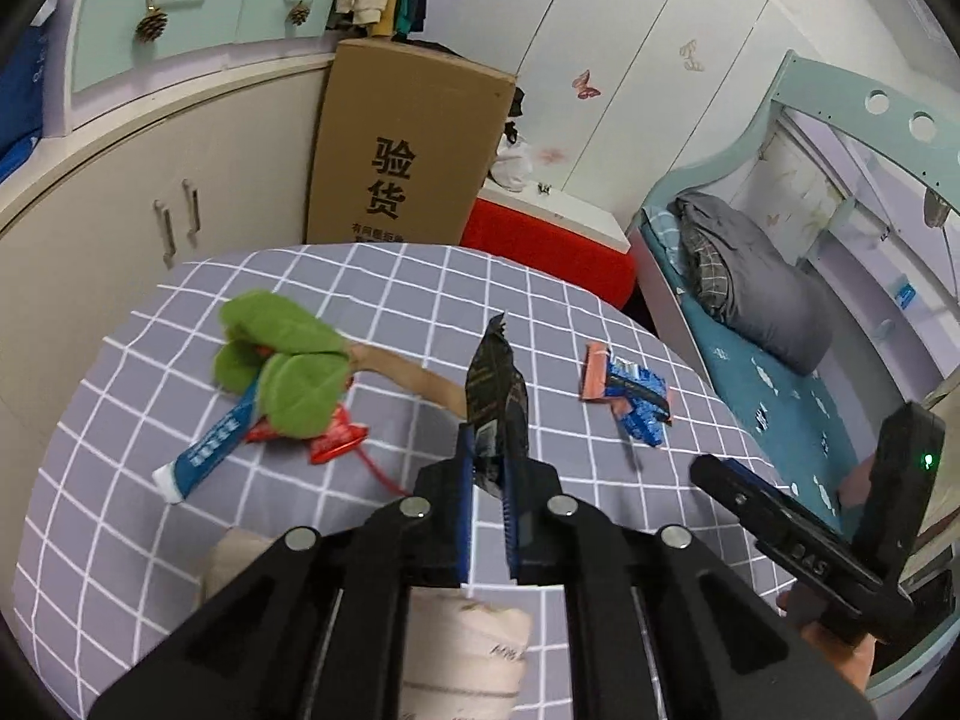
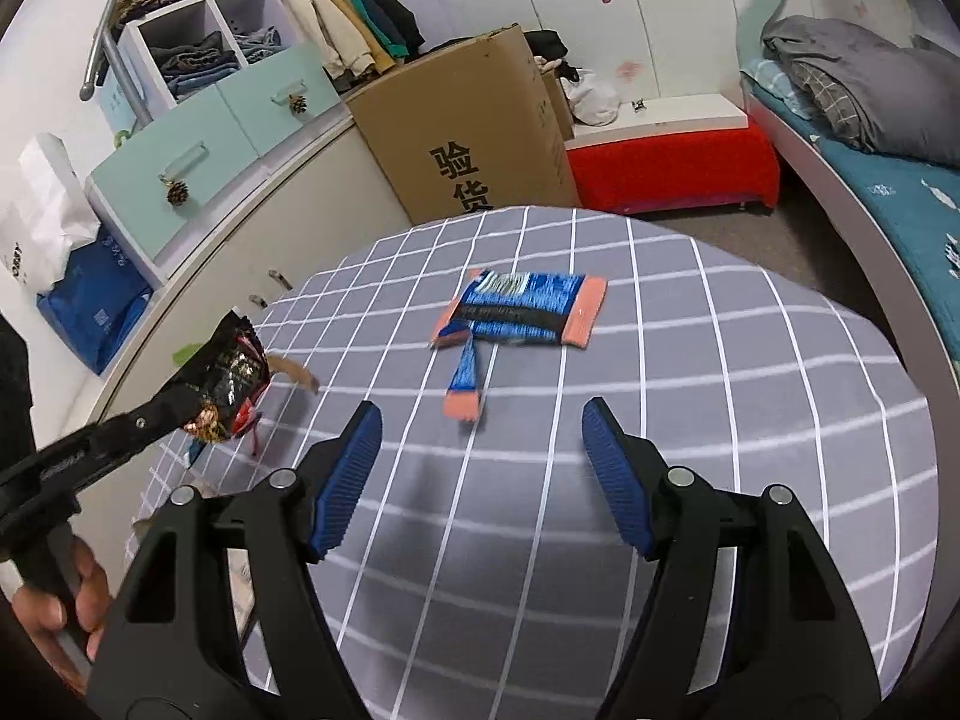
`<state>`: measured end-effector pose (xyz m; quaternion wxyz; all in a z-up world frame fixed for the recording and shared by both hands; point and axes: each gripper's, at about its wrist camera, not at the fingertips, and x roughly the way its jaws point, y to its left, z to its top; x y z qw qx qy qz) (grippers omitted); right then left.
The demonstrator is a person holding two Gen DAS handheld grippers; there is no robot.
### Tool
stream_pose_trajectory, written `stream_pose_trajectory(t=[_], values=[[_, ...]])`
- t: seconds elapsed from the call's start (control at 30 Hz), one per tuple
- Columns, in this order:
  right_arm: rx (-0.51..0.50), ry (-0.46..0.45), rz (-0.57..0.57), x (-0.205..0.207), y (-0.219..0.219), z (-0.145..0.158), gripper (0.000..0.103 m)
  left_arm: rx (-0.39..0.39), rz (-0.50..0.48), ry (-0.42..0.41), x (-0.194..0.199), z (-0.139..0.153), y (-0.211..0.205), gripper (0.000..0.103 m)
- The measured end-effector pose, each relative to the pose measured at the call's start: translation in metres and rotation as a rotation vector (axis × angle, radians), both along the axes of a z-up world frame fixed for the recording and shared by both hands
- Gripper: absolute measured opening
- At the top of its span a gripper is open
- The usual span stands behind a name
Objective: Collect trash
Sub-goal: 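Grasp the dark snack wrapper with the left gripper while the right grasps the blue wrapper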
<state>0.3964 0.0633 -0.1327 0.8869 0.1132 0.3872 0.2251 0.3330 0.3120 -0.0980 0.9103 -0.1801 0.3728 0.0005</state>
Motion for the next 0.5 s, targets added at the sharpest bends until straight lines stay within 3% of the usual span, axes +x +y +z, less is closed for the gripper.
stream_pose_trajectory(t=[0.17, 0.23, 0.33, 0.5], values=[[-0.081, -0.053, -0.004, 0.025, 0.011, 0.006, 0.069, 0.009, 0.005, 0.008, 0.017, 0.003, -0.006, 0.008], [-0.178, -0.072, 0.019, 0.038, 0.023, 0.006, 0.081, 0.03, 0.009, 0.009, 0.023, 0.006, -0.008, 0.008], [-0.276, -0.108, 0.043, 0.05, 0.037, 0.002, 0.083, 0.06, 0.01, 0.019, 0.034, 0.007, -0.012, 0.008], [-0.309, -0.075, 0.096, 0.074, 0.05, -0.008, 0.084, 0.107, 0.017, 0.039, 0.05, -0.001, -0.018, 0.008]])
